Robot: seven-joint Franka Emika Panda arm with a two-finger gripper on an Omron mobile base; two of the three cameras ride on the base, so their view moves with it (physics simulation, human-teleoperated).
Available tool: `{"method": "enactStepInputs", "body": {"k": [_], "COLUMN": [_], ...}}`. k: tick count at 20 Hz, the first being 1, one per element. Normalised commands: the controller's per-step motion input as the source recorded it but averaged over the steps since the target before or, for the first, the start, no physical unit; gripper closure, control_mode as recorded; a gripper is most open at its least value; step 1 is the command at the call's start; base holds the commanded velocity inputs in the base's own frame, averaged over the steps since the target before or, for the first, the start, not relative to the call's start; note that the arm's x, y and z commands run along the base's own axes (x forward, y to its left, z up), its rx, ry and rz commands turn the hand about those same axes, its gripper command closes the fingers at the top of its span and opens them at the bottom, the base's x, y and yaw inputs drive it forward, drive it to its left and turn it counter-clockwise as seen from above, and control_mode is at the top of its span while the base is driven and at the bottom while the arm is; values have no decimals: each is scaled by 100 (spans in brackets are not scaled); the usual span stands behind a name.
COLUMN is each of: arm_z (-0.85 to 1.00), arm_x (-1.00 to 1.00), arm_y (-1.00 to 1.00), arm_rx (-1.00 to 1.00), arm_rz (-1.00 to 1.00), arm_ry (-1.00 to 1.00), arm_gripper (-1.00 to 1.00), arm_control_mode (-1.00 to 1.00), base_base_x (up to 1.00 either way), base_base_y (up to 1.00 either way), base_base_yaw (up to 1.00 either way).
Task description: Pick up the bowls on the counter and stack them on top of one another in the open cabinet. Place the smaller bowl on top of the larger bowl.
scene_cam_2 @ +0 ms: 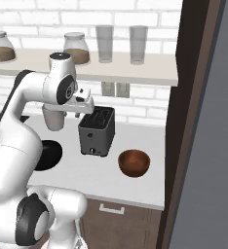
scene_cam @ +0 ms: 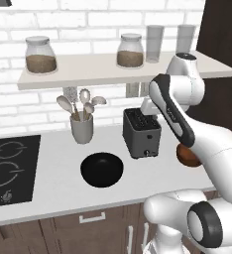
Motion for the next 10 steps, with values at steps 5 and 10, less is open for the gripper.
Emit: {"method": "enactStepInputs", "body": {"k": [5,10], "arm_z": [-37,-97], "arm_x": [-9,-55], "arm_y": [-12,-69], "arm_rx": [-5,-13], "arm_rz": [0,0], "arm_ry": [4,-3], "arm_gripper": [-100,-100], "arm_control_mode": [-100,-100], "base_base_x": [0,0], "base_base_y": [0,0], "base_base_yaw": [0,0]}}
